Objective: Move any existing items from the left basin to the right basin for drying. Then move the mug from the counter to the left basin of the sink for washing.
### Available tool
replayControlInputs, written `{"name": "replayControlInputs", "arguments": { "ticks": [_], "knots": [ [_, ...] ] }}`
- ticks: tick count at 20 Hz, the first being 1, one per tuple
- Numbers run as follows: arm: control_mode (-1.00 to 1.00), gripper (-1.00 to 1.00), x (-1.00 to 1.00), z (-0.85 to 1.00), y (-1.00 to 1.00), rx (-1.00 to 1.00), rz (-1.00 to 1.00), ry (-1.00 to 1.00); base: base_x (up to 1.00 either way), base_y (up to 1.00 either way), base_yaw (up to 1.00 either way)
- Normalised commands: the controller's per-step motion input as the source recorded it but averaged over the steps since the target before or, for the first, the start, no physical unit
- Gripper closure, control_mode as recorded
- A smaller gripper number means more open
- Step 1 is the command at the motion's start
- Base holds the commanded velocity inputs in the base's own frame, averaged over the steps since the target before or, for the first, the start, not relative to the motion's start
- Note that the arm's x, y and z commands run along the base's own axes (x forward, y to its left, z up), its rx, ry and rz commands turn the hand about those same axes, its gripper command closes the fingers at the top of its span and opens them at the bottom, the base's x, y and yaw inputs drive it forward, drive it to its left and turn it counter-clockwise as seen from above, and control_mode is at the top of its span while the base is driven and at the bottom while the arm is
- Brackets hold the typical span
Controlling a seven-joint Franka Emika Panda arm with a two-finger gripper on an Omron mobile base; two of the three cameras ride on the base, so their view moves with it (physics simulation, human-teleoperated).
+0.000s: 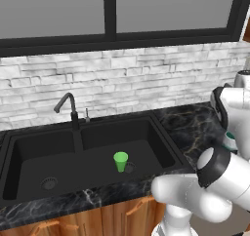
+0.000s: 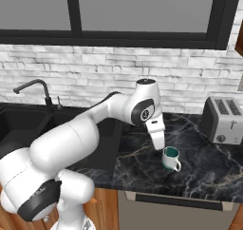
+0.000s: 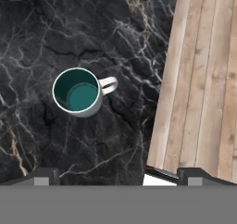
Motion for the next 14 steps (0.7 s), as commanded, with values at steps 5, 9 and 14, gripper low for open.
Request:
{"name": "replayControlInputs", "arguments": {
  "ticks": [5,9,14],
  "knots": [
    [-1.00,-1.00,0.20,-0.12,-0.09,0.03,0.04,0.00,0.00,0.00,0.00],
    [-1.00,-1.00,0.27,-0.11,-0.02,0.03,0.03,0.00,0.00,0.00,0.00],
    [-1.00,-1.00,0.25,-0.16,-0.05,0.03,0.04,0.00,0.00,0.00,0.00]
  ]
}}
